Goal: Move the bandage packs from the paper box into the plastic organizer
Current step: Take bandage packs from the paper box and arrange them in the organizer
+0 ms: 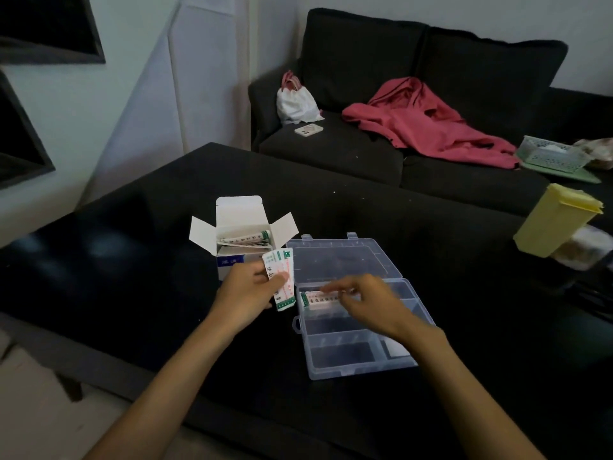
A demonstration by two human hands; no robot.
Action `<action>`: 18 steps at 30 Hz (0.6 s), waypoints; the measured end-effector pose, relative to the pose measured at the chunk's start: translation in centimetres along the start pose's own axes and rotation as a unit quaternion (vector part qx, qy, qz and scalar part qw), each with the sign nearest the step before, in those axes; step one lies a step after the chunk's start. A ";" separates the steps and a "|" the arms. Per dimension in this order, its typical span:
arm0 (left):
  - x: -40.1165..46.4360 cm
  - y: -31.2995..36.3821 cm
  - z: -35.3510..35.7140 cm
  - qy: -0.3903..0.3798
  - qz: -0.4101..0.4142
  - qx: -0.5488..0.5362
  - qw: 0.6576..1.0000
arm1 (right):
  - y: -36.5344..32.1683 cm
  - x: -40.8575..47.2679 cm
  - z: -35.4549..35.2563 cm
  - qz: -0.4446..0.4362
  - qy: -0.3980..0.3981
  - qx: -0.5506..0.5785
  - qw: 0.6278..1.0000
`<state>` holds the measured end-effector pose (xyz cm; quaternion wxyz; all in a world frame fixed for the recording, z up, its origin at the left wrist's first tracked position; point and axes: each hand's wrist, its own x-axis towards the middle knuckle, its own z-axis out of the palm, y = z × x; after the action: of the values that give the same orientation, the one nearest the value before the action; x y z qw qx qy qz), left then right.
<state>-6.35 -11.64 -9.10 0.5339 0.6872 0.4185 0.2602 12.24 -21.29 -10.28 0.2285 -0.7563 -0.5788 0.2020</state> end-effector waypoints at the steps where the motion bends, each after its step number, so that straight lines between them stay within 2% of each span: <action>1: -0.1 0.2 0.3 -0.010 0.003 -0.004 1.000 | 0.2 -0.5 0.4 0.000 -0.002 -0.008 1.000; 4: -0.3 0.7 1.2 -0.031 0.008 -0.009 0.999 | 0.3 -1.3 1.0 -0.025 -0.010 -0.074 0.997; 7: -0.3 1.0 1.8 -0.038 0.005 -0.018 0.999 | 0.2 -1.7 1.7 -0.074 0.030 -0.145 0.986; 12: -0.4 0.7 1.8 -0.064 -0.007 -0.029 0.997 | 0.4 -1.7 2.3 -0.089 0.050 -0.138 0.985; 15: -0.3 0.4 1.7 -0.086 -0.029 -0.053 0.994 | -0.1 -1.6 1.6 -0.061 0.081 -0.019 0.995; 18: -0.2 0.4 1.8 -0.123 -0.041 -0.053 0.990 | -2.0 -0.9 -0.2 0.012 0.120 0.207 0.971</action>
<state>-4.92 -12.79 -9.20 0.6275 0.6668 0.3628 0.1731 10.59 -21.74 -8.96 0.4452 -0.7182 -0.4837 0.2281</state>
